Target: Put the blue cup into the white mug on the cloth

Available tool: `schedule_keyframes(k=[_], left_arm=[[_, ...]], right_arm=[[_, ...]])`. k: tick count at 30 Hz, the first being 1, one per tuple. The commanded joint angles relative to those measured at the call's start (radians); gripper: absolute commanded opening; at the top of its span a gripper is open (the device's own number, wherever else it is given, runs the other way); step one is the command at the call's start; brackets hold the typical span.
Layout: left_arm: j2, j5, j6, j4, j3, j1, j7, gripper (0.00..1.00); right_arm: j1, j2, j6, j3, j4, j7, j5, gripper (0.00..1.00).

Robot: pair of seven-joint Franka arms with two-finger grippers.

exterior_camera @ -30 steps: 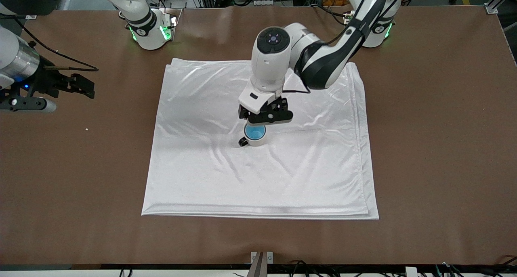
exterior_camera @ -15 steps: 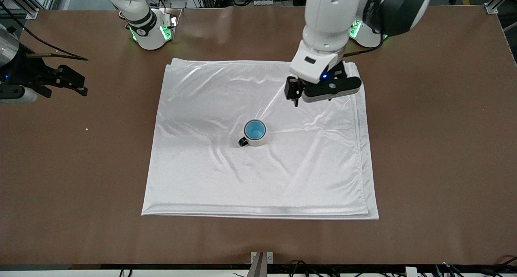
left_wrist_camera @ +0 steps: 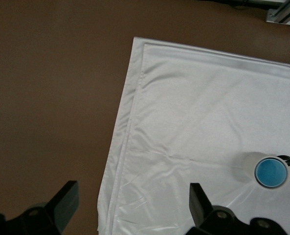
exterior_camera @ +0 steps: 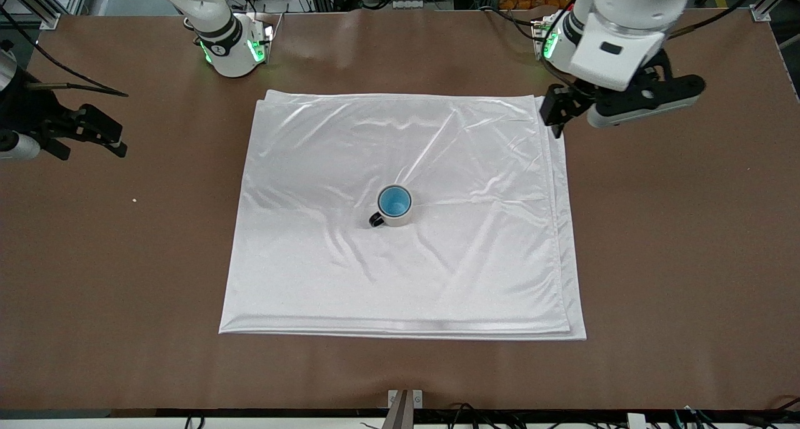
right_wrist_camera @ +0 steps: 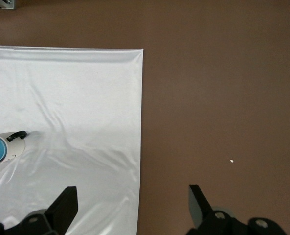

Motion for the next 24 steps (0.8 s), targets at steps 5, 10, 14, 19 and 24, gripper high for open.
schedule_keyframes(k=[5,10,14,19,24], left_arm=[[-0.046,-0.088,-0.06,-0.033,-0.008,0.132,0.053,1.0],[-0.049,-0.233,-0.064,-0.041,-0.008,0.243,0.053,1.0],[-0.049,-0.325,-0.063,-0.053,-0.008,0.318,0.055,1.0],[-0.047,-0.287,-0.045,-0.059,-0.011,0.332,0.096,1.0],[-0.09,-0.259,0.073,-0.141,-0.011,0.373,0.231,1.0]], right_arm=[[-0.01,-0.006,0.021,0.009,-0.007,-0.014,-0.023,1.0],[-0.01,-0.006,0.035,0.009,-0.007,-0.014,-0.022,1.0],[-0.011,-0.006,0.033,0.009,-0.009,-0.014,-0.023,1.0],[-0.013,-0.005,0.023,0.007,-0.016,-0.016,-0.03,1.0],[-0.015,-0.002,0.02,0.007,-0.033,-0.016,-0.031,1.0]])
